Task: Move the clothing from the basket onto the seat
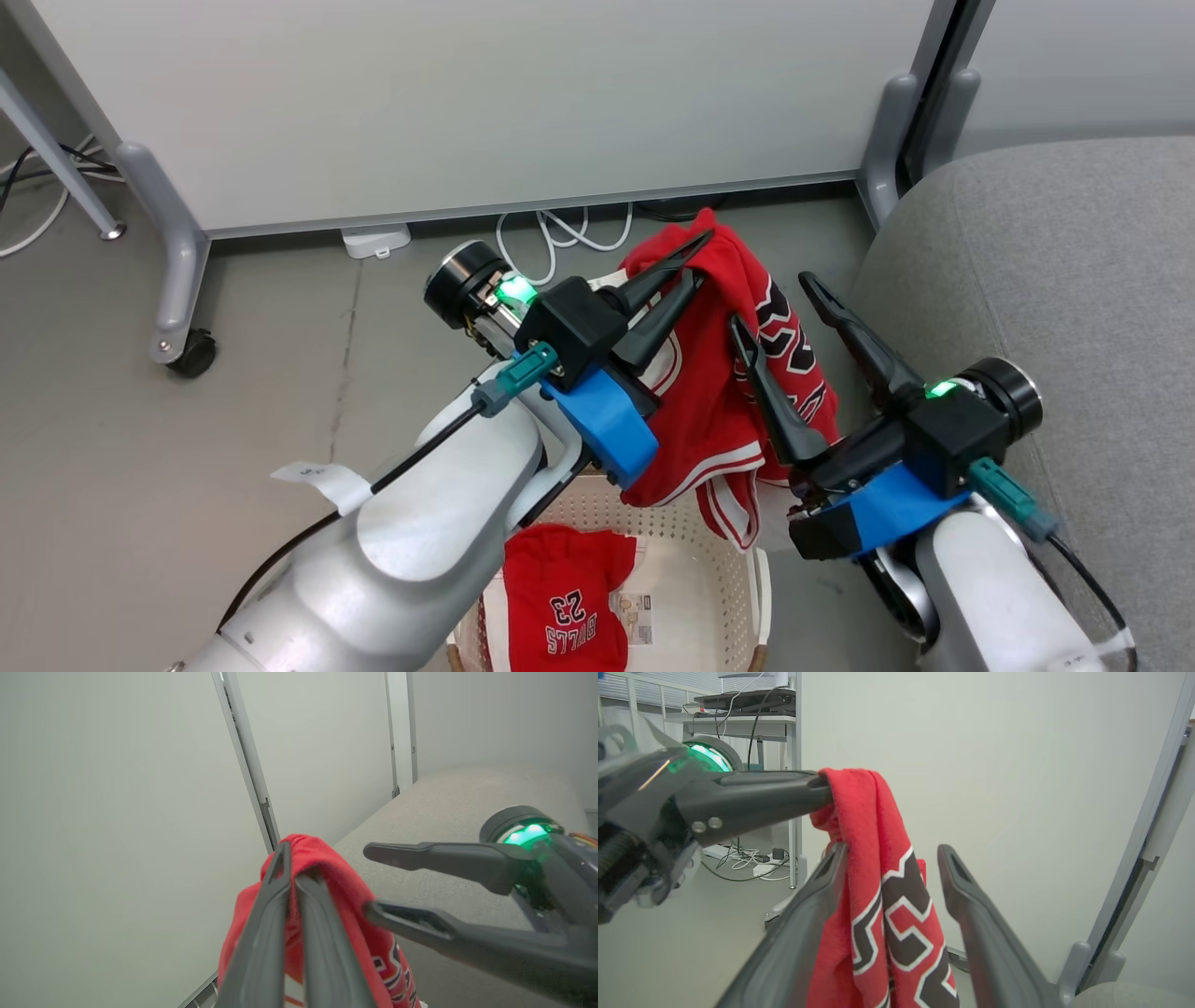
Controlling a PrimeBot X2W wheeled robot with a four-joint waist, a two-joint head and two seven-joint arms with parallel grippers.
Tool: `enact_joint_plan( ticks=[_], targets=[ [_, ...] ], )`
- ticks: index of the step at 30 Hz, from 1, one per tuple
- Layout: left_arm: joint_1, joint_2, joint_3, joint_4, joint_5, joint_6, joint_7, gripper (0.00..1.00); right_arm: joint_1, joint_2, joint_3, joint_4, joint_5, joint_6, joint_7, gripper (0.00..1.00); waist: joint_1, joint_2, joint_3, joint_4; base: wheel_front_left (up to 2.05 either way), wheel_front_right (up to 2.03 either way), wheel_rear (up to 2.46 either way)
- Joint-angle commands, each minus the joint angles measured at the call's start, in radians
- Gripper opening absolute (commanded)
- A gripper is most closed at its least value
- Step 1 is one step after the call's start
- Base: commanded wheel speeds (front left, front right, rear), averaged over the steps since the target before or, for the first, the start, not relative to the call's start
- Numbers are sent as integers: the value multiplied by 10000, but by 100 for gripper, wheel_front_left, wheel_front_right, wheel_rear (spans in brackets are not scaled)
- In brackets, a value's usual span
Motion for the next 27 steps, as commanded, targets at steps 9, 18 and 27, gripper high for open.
enact_joint_plan(
  ticks=[9, 18, 27],
  targets=[
    [-184, -91, -184, -147, 66, -17, -51, 0, -913, 306, 432, 2027, -162, 5, -7, 100, -1, -1, 120, 116, 0, 0, 0],
    [-216, -124, -210, -244, 25, -17, -50, 0, -1385, 594, 592, 3226, 94, 5, -7, 0, -1, -1, 185, 199, 0, 0, 0],
    [-90, -90, -111, -212, 74, -17, -50, 0, -1136, 653, 578, 3017, 176, 5, -7, 0, -1, -1, 135, 195, 0, 0, 0]
  ],
)
